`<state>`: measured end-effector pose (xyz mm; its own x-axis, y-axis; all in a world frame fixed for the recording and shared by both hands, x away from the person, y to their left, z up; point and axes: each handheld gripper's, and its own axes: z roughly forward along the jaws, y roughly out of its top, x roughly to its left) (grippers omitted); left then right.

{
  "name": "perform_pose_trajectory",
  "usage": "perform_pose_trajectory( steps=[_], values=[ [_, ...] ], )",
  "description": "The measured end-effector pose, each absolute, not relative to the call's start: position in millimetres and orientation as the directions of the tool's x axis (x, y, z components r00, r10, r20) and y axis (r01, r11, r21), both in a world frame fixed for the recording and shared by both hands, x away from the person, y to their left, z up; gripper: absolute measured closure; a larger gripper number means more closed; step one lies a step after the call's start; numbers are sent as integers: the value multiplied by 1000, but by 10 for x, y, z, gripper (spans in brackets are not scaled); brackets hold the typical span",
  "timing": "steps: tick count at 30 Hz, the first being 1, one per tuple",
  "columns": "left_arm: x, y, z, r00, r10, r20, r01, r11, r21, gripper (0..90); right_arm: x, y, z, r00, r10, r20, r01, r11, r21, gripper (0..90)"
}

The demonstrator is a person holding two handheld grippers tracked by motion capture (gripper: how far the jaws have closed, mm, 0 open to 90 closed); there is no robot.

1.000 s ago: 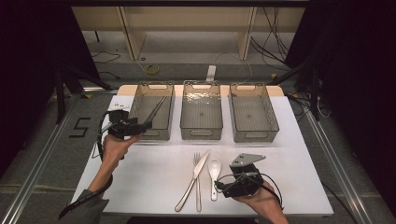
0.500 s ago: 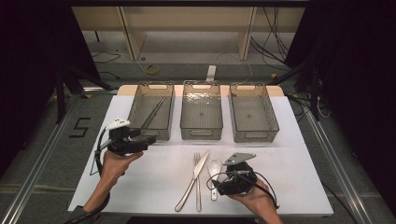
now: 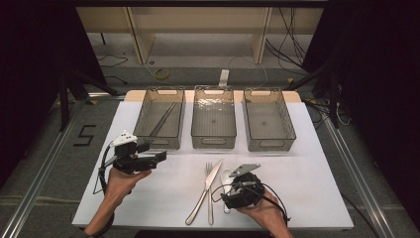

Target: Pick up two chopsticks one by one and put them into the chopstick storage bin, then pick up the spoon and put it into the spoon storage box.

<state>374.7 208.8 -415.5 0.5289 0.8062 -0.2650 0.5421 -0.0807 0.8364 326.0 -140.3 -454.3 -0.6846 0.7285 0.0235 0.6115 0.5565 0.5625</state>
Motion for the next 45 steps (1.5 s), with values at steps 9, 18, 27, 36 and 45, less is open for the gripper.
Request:
perform_pose_trajectory(
  steps=[9, 18, 27, 36, 45],
  values=[
    [3647, 2058, -4141, 562, 790, -245, 516, -103, 850, 168, 3284, -1362, -4593, -667, 744, 20, 637, 556, 534, 269],
    [3558, 2013, -4138, 594, 769, -237, 492, -115, 863, 158, 3292, -1297, -4625, -665, 746, 12, 644, 566, 514, 271],
    [3515, 2017, -4134, 618, 751, -232, 474, -121, 872, 156, 3310, -1259, -4672, -669, 744, -2, 645, 581, 497, 286],
    [3520, 2004, -4143, 617, 756, -221, 475, -134, 870, 157, 3331, -1247, -4721, -670, 742, -26, 646, 600, 472, 305],
    [3494, 1977, -4152, 635, 745, -204, 469, -162, 868, 157, 3349, -1271, -4726, -679, 734, -15, 645, 607, 465, 373]
  ],
)
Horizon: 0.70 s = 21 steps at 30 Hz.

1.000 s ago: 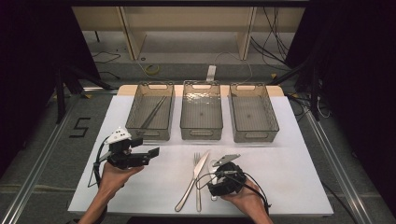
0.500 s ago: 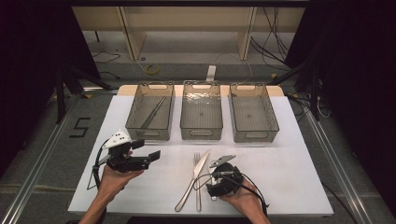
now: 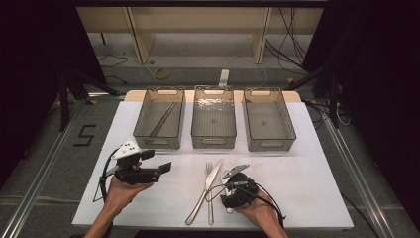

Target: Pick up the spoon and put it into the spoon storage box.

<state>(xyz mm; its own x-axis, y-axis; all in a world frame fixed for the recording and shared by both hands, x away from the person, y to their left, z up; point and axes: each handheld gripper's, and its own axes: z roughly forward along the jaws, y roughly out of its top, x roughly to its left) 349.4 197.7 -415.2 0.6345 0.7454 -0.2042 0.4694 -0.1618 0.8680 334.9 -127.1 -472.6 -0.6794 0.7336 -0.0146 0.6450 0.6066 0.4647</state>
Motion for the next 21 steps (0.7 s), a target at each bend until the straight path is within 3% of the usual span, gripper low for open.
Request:
perform_pose_trajectory(
  steps=[21],
  values=[
    [3488, 1962, -4155, 640, 742, -200, 467, -170, 868, 161, 3337, -1330, -4700, -699, 715, -9, 626, 617, 477, 751]
  ],
)
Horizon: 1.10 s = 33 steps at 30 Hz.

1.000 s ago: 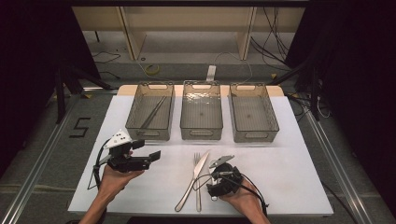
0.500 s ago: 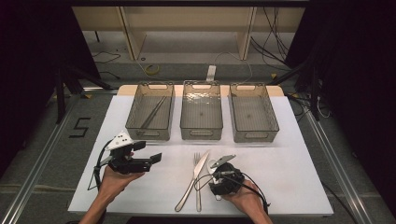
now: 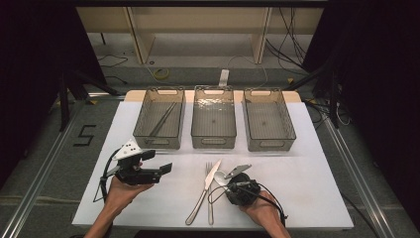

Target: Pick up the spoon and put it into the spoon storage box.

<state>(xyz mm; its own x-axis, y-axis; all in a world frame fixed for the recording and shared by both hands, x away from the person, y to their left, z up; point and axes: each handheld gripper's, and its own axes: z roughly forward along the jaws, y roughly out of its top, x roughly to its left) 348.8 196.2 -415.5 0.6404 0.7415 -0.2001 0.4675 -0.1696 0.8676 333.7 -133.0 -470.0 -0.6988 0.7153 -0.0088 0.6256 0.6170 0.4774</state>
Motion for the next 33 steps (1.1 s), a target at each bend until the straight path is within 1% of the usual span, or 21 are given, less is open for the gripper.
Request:
perform_pose_trajectory(
  steps=[9, 11, 12, 13, 15, 21, 26, 33],
  values=[
    [3486, 1959, -4155, 642, 741, -197, 466, -173, 868, 162, 3357, -1364, -4697, -696, 718, 18, 635, 604, 482, 813],
    [3486, 1959, -4156, 642, 741, -196, 466, -175, 867, 162, 3358, -1377, -4689, -688, 724, 50, 651, 587, 481, 845],
    [3485, 1960, -4156, 642, 741, -194, 466, -176, 867, 162, 3364, -1391, -4686, -692, 720, 47, 646, 590, 485, 856],
    [3486, 1961, -4154, 642, 741, -195, 465, -175, 868, 162, 3364, -1393, -4690, -693, 721, 33, 643, 596, 480, 857],
    [3489, 1963, -4156, 642, 742, -196, 467, -174, 867, 162, 3369, -1405, -4686, -693, 719, 50, 651, 595, 472, 858],
    [3492, 1967, -4158, 639, 744, -195, 469, -175, 866, 162, 3371, -1438, -4662, -702, 710, 50, 642, 602, 475, 860],
    [3495, 1977, -4159, 634, 746, -202, 472, -166, 866, 161, 3377, -1487, -4591, -699, 713, 52, 636, 587, 500, 861],
    [3490, 1984, -4148, 639, 738, -216, 464, -146, 874, 161, 3424, -1569, -4494, -695, 718, 27, 611, 571, 549, 860]
  ],
)
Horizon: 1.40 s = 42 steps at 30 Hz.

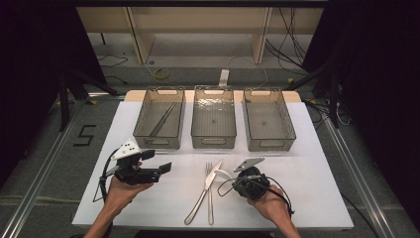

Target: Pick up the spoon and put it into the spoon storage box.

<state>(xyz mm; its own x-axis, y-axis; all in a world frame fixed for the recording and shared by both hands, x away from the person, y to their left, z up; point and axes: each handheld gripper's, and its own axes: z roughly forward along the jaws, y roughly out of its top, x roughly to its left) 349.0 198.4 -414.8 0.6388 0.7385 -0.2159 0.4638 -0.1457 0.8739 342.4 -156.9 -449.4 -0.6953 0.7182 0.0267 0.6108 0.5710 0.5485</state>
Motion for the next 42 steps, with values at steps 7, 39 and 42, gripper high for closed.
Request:
perform_pose_trajectory(
  steps=[7, 39, 42],
  values=[
    [3486, 1983, -4146, 640, 736, -219, 458, -138, 878, 161, 3542, -1656, -4395, -674, 739, 29, 610, 533, 587, 860],
    [3469, 2011, -4126, 633, 741, -224, 436, -103, 894, 159, 4450, -1547, -3768, -611, 791, 39, 584, 416, 697, 860],
    [3469, 2014, -4125, 631, 742, -226, 436, -99, 895, 159, 4540, -1508, -3710, -601, 798, 44, 587, 404, 702, 860]
  ],
)
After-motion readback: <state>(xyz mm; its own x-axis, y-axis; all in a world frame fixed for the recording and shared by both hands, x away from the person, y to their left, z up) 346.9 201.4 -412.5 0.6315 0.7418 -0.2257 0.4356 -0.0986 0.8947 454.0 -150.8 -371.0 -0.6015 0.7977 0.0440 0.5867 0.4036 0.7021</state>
